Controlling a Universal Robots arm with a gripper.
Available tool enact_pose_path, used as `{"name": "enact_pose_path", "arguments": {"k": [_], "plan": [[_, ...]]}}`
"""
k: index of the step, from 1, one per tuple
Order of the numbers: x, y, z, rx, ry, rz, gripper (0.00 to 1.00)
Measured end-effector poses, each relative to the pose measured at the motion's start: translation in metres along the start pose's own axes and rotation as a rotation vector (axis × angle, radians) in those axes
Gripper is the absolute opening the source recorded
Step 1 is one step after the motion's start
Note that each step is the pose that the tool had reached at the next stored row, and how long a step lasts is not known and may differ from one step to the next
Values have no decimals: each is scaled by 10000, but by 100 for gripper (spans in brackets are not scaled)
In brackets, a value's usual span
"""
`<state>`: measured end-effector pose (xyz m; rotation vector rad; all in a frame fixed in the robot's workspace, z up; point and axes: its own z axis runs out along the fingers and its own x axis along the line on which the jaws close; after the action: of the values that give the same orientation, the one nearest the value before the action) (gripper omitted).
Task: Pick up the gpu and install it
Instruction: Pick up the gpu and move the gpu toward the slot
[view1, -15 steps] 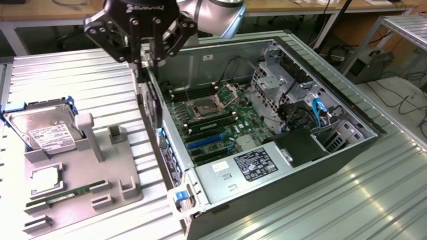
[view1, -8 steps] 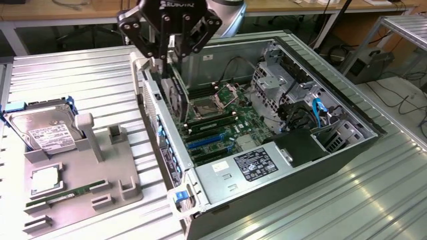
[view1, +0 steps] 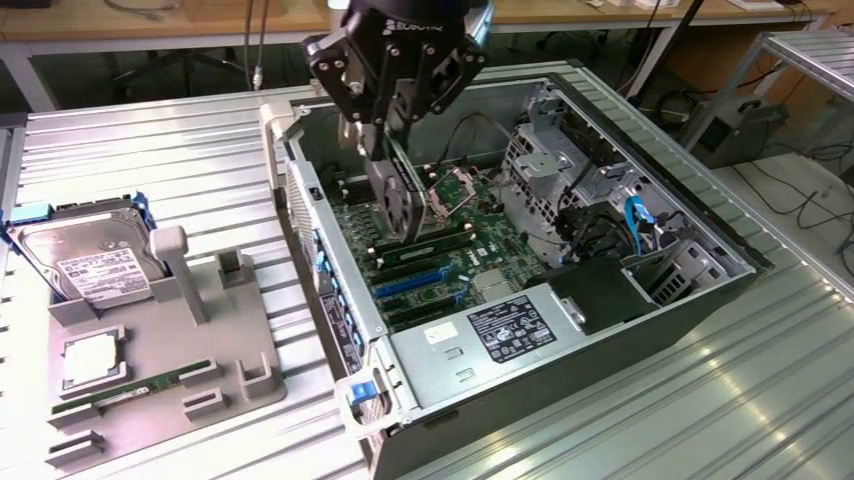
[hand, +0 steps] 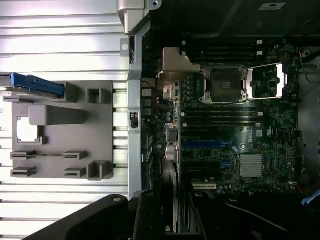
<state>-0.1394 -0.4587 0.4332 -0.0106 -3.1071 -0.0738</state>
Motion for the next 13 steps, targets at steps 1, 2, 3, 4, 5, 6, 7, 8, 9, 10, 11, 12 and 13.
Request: {"name": "enact_pose_path", "arguments": {"k": [1, 2, 3, 4, 5, 6, 7, 8, 9, 10, 11, 12, 13], "plan": [[-57, 3, 20, 10, 3, 0, 26], [-108, 7, 39, 17, 4, -1, 26], [-174, 11, 63, 21, 5, 1, 26], [-212, 13, 80, 21, 4, 0, 26], [-231, 15, 104, 22, 5, -1, 26], [-233, 15, 106, 23, 4, 1, 26], [-234, 15, 105, 24, 5, 2, 26], [-234, 15, 105, 25, 5, 1, 26], [-234, 15, 105, 24, 5, 1, 26], [-234, 15, 105, 24, 5, 0, 26], [-234, 15, 105, 24, 5, 0, 26], [-234, 15, 105, 24, 5, 0, 26], [-234, 15, 105, 24, 5, 0, 26]]}}
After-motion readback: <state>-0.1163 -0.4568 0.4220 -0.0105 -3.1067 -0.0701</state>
